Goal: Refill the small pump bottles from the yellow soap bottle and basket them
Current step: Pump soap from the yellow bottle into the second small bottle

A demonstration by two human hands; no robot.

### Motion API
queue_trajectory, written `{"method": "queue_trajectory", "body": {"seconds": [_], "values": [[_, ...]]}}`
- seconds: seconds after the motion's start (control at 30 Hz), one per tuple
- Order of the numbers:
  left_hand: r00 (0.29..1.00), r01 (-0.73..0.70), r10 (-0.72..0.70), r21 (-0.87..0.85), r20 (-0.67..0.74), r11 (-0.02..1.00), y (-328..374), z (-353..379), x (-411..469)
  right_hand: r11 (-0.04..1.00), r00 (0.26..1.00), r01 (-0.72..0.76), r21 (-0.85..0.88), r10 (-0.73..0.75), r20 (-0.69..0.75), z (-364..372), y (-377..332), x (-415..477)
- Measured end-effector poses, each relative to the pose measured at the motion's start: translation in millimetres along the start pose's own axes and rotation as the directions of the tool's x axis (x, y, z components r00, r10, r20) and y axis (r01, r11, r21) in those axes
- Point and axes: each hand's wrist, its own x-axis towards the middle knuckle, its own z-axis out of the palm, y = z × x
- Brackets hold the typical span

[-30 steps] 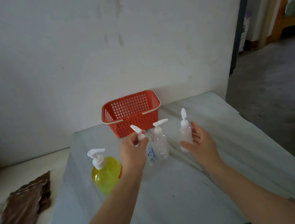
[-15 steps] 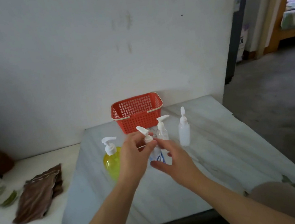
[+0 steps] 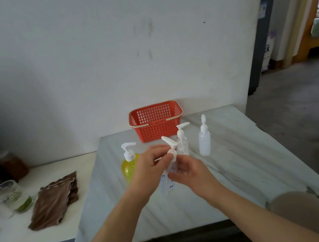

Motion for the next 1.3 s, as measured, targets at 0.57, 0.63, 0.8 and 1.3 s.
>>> {"method": "queue_trajectory", "body": {"seconds": [0.57,0.63,0.8,1.3], "values": [[0.96,0.025,-0.057,-0.117,-0.275,0.993,6,12,-15,0.995,0.996,0.047,-0.083,-0.053,-0.073,12,-8,-11],[0.982,0.009,-0.041,-0.166,-0.185,0.986,6,8,-15,0.995,0.995,0.062,-0.082,-0.068,-0.07,10,-9,-11],[1.0,-0.017,0.013,-0.146,-0.027,0.989,4,-3,-20,0.99,0.99,0.095,-0.108,-0.105,-0.092,5,-10,-15],[0.999,0.044,-0.051,-0.29,-0.017,0.956,-1,-8,-16,0.984,0.995,0.085,-0.159,-0.093,-0.041,6,-10,-18]]}}
